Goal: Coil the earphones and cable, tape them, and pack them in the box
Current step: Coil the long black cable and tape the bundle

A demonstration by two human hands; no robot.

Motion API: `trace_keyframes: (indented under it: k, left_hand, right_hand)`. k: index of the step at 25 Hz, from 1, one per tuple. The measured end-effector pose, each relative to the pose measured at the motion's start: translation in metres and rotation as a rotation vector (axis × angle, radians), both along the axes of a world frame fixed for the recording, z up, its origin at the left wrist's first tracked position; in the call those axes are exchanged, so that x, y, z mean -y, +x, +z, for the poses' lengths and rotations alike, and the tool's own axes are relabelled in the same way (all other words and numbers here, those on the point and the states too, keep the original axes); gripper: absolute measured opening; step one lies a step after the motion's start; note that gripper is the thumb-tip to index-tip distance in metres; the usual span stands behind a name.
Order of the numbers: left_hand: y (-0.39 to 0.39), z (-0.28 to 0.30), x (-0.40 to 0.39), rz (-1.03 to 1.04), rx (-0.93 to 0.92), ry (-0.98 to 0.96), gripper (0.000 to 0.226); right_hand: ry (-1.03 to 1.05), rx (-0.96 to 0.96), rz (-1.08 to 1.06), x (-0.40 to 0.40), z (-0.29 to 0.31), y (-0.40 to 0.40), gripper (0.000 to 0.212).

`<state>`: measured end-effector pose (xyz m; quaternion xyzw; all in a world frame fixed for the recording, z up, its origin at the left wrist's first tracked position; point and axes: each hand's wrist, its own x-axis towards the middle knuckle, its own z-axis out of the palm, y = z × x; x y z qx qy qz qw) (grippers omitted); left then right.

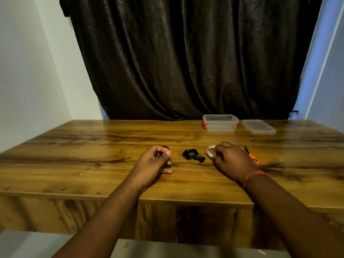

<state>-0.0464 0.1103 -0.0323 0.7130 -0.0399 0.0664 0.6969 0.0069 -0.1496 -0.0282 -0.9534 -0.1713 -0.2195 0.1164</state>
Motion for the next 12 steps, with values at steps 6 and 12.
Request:
trace_keyframes:
  k: [6,12]
  left_hand:
    - [-0.009,0.004,0.009,0.113,0.255,0.481,0.032]
    - [-0.002,-0.001,0.005,0.065,0.306,0.649,0.010]
  right_hand:
    - [0.121,0.106,0.397,-0.039,0.001,-0.020,0.014]
    - [0.269,0.051,0.574,-0.065,-0.007,-0.021,0.011]
